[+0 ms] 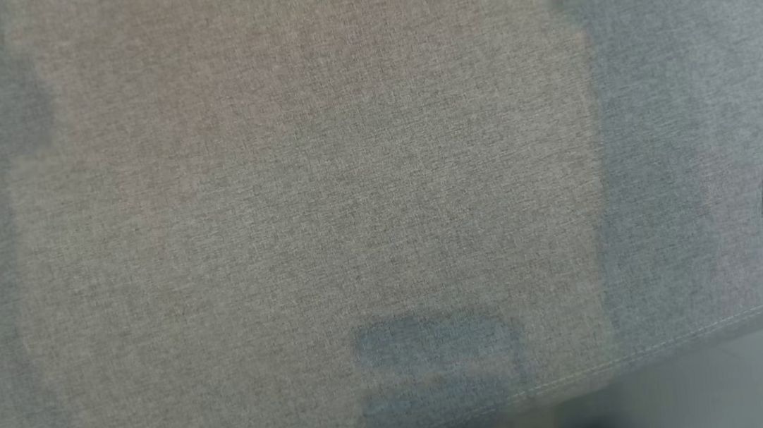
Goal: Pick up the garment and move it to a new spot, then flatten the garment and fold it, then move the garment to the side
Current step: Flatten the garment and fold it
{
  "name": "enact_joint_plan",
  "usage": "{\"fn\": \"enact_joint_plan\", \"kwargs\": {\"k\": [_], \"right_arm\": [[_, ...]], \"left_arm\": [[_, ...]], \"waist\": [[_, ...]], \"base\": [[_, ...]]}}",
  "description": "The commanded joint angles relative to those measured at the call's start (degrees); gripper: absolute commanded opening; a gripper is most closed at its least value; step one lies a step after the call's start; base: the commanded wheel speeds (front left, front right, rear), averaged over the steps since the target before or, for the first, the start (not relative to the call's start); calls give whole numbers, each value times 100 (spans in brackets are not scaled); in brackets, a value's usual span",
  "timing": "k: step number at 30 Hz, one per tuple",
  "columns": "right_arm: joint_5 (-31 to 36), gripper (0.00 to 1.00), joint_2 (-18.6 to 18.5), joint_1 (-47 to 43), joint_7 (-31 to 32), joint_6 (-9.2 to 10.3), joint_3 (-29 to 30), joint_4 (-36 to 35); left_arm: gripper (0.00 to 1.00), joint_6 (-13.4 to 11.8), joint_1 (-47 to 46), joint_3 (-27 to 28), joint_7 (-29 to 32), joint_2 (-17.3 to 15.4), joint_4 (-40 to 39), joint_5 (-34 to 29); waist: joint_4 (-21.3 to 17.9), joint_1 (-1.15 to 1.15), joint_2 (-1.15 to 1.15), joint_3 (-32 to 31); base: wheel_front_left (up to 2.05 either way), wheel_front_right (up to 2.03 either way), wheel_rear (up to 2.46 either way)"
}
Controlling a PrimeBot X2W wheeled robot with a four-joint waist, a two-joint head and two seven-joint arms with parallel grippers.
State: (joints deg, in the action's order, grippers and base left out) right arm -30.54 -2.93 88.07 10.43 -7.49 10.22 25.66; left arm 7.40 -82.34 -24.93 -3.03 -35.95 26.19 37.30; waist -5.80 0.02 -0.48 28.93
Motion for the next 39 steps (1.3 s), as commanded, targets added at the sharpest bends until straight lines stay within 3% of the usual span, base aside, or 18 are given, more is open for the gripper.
{"fn": "enact_joint_plan", "kwargs": {"k": [1,4,11,16,25,33,39], "right_arm": [[29,0,-2,111,-344,1,-117,369],[-130,0,-22,174,-948,3,-600,1136],[-320,0,-36,-1258,-1201,2,-1260,1575],[-903,0,-356,-3147,-1177,2,-1736,1197],[-2051,0,-980,-5949,-1207,4,-1686,-155],[-2100,0,-1169,-7697,-902,4,-1289,-891],[-1974,0,-1064,-8802,-708,4,-853,-1506]], "left_arm": [[0,-16,-117,-91,-256,84,425,-178],[0,-1,-343,-298,-988,255,1316,-488],[0,8,943,-727,-1218,530,1781,-315],[0,1,2734,-739,-1221,592,1384,-152],[0,-39,5271,-434,-1219,799,452,-408],[0,-600,7432,-329,-1217,1060,-637,-441],[0,-1055,8560,-333,-1219,1317,-1442,-262]], "waist": [[-123,-2,48,410],[-171,-2,48,346],[-143,-2,48,14],[-75,-2,48,-449],[87,-2,48,-1372],[78,-2,48,-2050],[120,-2,48,-2069]], "base": [[0,0,0],[0,0,0],[0,0,0],[0,0,0],[0,0,0],[0,0,0],[0,0,0]]}}
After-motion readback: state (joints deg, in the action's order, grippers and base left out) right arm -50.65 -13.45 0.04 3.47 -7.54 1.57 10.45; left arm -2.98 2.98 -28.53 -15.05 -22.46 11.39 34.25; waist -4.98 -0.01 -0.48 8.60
